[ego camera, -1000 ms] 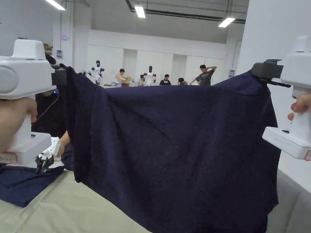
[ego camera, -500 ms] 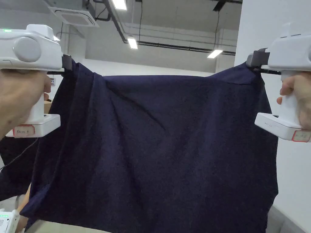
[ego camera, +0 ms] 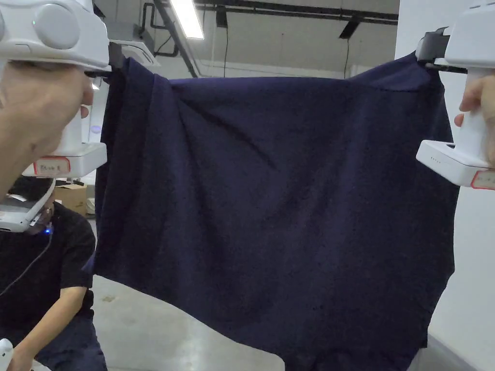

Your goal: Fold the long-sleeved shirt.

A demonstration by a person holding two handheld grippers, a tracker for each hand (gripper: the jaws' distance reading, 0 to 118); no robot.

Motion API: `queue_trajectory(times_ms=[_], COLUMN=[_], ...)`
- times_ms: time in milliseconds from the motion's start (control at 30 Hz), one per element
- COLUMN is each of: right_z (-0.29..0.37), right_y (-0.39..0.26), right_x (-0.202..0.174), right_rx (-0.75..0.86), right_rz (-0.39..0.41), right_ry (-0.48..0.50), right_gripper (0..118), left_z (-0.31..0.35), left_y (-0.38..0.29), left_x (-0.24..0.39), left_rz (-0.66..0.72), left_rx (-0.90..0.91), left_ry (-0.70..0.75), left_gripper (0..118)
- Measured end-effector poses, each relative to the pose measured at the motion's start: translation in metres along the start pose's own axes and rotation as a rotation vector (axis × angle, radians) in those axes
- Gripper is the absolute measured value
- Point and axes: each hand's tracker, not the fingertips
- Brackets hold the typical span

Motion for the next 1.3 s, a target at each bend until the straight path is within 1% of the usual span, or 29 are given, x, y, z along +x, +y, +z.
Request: queue_trajectory(times_ms=[67, 133, 233, 300, 400, 433, 467, 533, 567, 633, 700, 733, 767, 833, 867, 900, 933, 967, 1033, 1100, 1167, 1233, 1267, 1300], right_z=[0.000, 0.001, 0.004, 0.010, 0.025, 0.036, 0.048, 0.066, 0.077, 0.100, 0.131, 0.145, 0.160, 0.197, 0.218, 0.238, 0.255, 0.276, 0.316, 0.368, 0.416, 0.462, 0.490, 0.514], right_y=[0.000, -0.007, -0.033, -0.062, -0.107, -0.123, -0.140, -0.169, -0.188, -0.217, -0.247, -0.259, -0.271, -0.291, -0.299, -0.306, -0.312, -0.315, -0.324, -0.332, -0.340, -0.355, -0.363, -0.373], right_x=[0.001, 0.003, 0.008, 0.011, 0.019, 0.019, 0.022, 0.029, 0.032, 0.037, 0.041, 0.043, 0.044, 0.048, 0.049, 0.051, 0.053, 0.056, 0.062, 0.071, 0.074, 0.072, 0.071, 0.073], right_rx=[0.015, 0.022, -0.044, -0.099, -0.182, -0.208, -0.236, -0.282, -0.316, -0.380, -0.442, -0.456, -0.497, -0.524, -0.555, -0.560, -0.600, -0.639, -0.672, -0.712, -0.748, -0.850, -0.875, -0.923], right_rz=[-0.023, -0.029, -0.021, -0.016, -0.043, -0.045, -0.065, -0.059, -0.078, -0.082, -0.064, -0.069, -0.056, -0.070, -0.057, -0.055, -0.042, -0.015, -0.021, -0.048, -0.036, 0.042, 0.049, 0.030], right_ry=[0.016, 0.024, 0.034, 0.046, 0.069, 0.076, 0.081, 0.100, 0.103, 0.095, 0.088, 0.092, 0.093, 0.100, 0.102, 0.110, 0.128, 0.131, 0.164, 0.160, 0.187, 0.205, 0.207, 0.217], right_gripper=[0, 0, 0, 0, 0, 0, 0, 0, 0, 0, 0, 0, 0, 0, 0, 0, 0, 0, 0, 0, 0, 0, 0, 0], left_z=[0.001, 0.002, 0.003, 0.007, 0.019, 0.025, 0.034, 0.053, 0.063, 0.085, 0.110, 0.122, 0.137, 0.172, 0.192, 0.212, 0.231, 0.256, 0.301, 0.346, 0.388, 0.428, 0.450, 0.466], left_y=[-0.001, -0.009, -0.038, -0.070, -0.120, -0.135, -0.154, -0.186, -0.204, -0.236, -0.269, -0.283, -0.297, -0.324, -0.337, -0.346, -0.354, -0.363, -0.379, -0.394, -0.402, -0.412, -0.418, -0.431], left_x=[-0.001, -0.004, -0.008, -0.008, -0.013, -0.017, -0.020, -0.024, -0.027, -0.029, -0.033, -0.035, -0.035, -0.036, -0.037, -0.039, -0.041, -0.046, -0.057, -0.069, -0.077, -0.084, -0.086, -0.090], left_rz=[0.003, 0.019, 0.002, -0.006, -0.038, -0.031, -0.024, -0.027, -0.027, -0.033, -0.042, -0.009, -0.027, -0.028, -0.043, -0.021, -0.023, -0.031, 0.010, 0.027, 0.050, 0.058, 0.040, 0.032], left_rx=[0.046, 0.037, -0.007, -0.072, -0.151, -0.155, -0.176, -0.213, -0.233, -0.279, -0.347, -0.359, -0.402, -0.436, -0.474, -0.464, -0.507, -0.533, -0.570, -0.597, -0.655, -0.711, -0.731, -0.784], left_ry=[0.006, -0.005, -0.011, -0.022, -0.037, -0.044, -0.051, -0.069, -0.086, -0.098, -0.116, -0.121, -0.126, -0.132, -0.141, -0.141, -0.163, -0.165, -0.206, -0.213, -0.238, -0.295, -0.297, -0.301], left_gripper=[12, 12, 12, 12, 12, 12, 12, 12, 12, 12, 12, 12, 12, 12, 12, 12, 12, 12, 12, 12, 12, 12, 12, 12])
